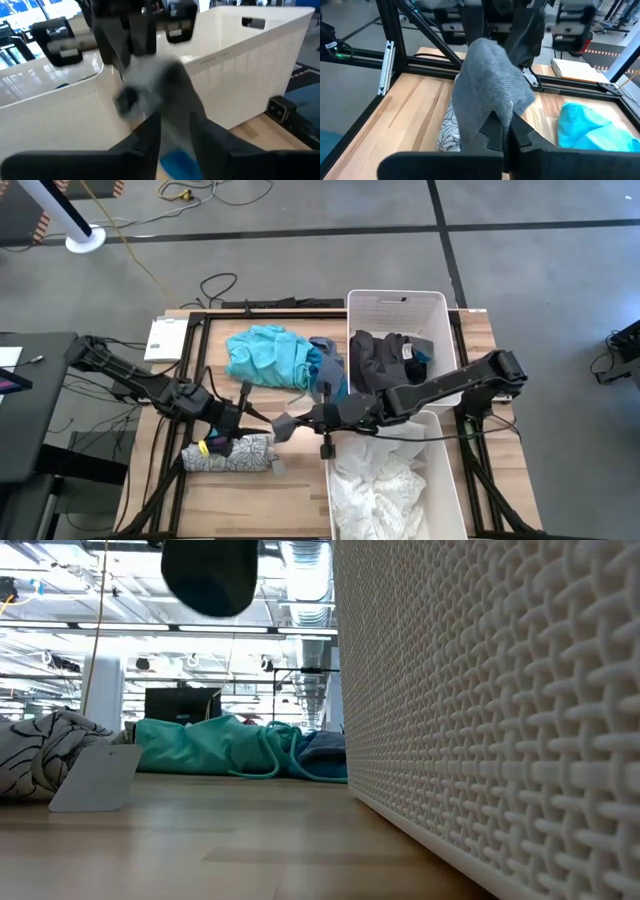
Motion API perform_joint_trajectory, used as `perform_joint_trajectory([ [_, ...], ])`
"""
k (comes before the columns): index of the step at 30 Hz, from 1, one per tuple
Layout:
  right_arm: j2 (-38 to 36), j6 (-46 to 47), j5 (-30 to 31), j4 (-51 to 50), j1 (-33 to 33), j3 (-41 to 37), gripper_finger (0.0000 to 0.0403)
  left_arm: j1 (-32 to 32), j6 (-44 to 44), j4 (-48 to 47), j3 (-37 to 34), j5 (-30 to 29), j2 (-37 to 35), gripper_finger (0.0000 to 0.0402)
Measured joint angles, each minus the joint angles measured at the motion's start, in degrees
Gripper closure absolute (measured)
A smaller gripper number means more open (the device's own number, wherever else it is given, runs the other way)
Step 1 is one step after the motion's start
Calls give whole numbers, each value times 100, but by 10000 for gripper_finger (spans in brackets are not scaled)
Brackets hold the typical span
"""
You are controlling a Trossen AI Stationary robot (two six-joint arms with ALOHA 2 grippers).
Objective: Sort clothes
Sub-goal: Put the grey sock into the top white laundry bin
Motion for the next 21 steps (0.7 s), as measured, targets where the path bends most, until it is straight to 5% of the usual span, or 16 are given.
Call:
perform_joint_trajectory([
  [8, -410, -151, 376, -1240, 115, 462, 397, -184, -165, -410, 0, -326, 0, 243],
  [21, -1157, 255, 1486, -3395, 247, 994, 398, -219, -1200, -2008, 0, -587, -13, 239],
])
